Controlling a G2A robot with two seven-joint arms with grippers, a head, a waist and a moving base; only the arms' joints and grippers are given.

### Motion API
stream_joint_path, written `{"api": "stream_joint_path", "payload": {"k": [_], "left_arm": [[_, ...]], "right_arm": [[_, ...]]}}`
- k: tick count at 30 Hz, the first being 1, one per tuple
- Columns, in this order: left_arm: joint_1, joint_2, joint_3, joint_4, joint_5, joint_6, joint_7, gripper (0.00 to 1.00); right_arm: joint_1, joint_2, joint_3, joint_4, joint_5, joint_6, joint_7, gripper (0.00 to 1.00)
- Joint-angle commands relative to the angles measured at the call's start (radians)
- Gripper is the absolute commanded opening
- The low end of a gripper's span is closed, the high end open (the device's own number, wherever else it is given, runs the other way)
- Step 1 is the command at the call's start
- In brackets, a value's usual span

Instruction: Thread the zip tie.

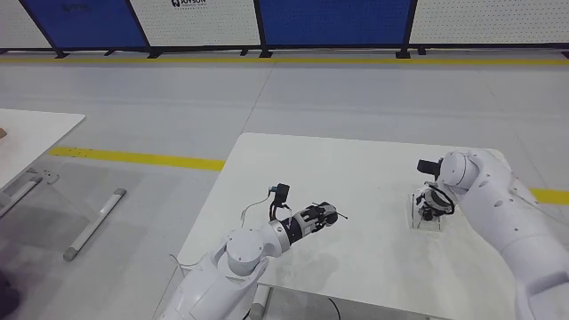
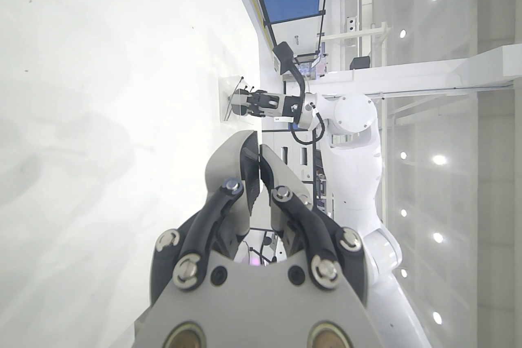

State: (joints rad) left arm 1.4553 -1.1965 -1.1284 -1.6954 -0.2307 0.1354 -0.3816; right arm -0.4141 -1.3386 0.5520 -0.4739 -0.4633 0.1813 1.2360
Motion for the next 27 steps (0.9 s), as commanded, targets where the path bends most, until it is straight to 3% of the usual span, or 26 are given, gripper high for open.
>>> {"api": "stream_joint_path", "payload": {"k": [1, 8, 16, 23, 27], "left_arm": [[0.000, 0.000, 0.000, 0.000, 0.000, 0.000, 0.000, 0.00], [0.000, 0.000, 0.000, 0.000, 0.000, 0.000, 0.000, 0.00], [0.000, 0.000, 0.000, 0.000, 0.000, 0.000, 0.000, 0.00], [0.000, 0.000, 0.000, 0.000, 0.000, 0.000, 0.000, 0.00], [0.000, 0.000, 0.000, 0.000, 0.000, 0.000, 0.000, 0.00]], "right_arm": [[0.005, -0.007, -0.001, 0.018, -0.001, -0.006, -0.002, 0.00], [0.021, -0.017, 0.007, 0.047, -0.004, -0.053, -0.002, 0.00], [0.028, 0.004, 0.039, 0.030, -0.004, -0.119, 0.013, 0.00], [0.007, 0.054, 0.108, -0.057, 0.020, -0.169, 0.014, 0.00], [-0.033, 0.114, 0.194, -0.167, 0.040, -0.184, -0.001, 0.00]]}}
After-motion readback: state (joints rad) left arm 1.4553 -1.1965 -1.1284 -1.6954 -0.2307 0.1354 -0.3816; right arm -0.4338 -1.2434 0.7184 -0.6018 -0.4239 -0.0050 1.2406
